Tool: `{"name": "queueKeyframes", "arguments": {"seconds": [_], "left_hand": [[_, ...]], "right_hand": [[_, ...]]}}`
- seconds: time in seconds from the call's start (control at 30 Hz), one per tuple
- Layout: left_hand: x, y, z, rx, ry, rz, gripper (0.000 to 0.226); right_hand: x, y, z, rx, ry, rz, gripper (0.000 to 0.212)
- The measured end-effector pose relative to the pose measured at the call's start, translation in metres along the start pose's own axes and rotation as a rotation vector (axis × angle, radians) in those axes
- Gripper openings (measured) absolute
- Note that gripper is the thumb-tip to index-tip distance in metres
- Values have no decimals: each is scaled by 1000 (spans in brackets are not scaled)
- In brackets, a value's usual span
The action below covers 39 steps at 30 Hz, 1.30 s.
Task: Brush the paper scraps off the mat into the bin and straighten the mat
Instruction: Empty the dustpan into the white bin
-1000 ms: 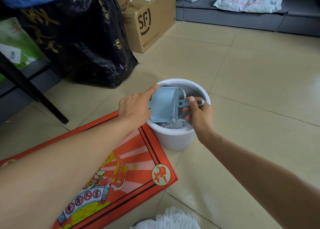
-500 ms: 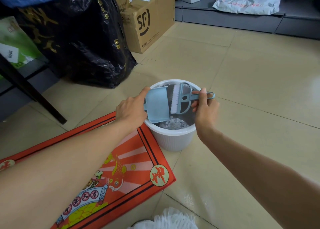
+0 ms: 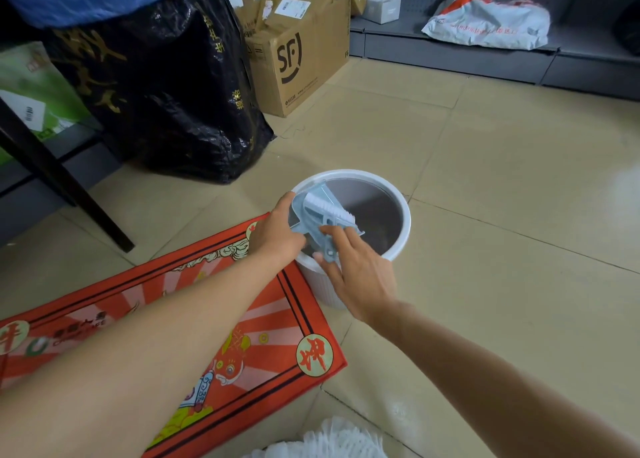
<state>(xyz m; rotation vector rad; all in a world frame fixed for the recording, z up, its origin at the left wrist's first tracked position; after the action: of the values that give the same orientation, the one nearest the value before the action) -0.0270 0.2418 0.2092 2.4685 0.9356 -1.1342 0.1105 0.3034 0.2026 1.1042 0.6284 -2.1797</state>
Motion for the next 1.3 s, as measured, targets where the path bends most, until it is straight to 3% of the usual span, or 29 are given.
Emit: {"name": "queueKeyframes", "arguments": {"seconds": [0.37,0.5,0.63,0.87,1.07,1.3], "left_hand": [[5,35,-12,-84,430,-27,62],[13,47,-20,-97,482,11,68],[17,60,-43,-65,530,87,43],[47,105,-83,36,508,264,52],[101,138,-80,91,385,424,74],[143,161,-76,175,286,570,59]], "right_hand": [[-16,10,24,-123,140,-10,37],[-35,9,27,-125,174,-19,29],[-57,22,35,-251,272,-47,23],[-86,68,10,-213,310,-4,27],[-84,119,-27,-186,349,81,39],[-60,147,-66,-106,291,148,34]]}}
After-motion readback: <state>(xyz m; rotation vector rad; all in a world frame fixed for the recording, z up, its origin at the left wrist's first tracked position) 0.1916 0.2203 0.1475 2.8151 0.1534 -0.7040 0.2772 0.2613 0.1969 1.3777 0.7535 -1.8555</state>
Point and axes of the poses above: each hand's wrist, its own y-axis away from the middle knuckle, its own x-axis out of the palm, z = x × y, the point moved 9 cm from there along -y, towards the middle knuckle, and after that the axes turned 15 degrees about x, right-handed, at the moved point
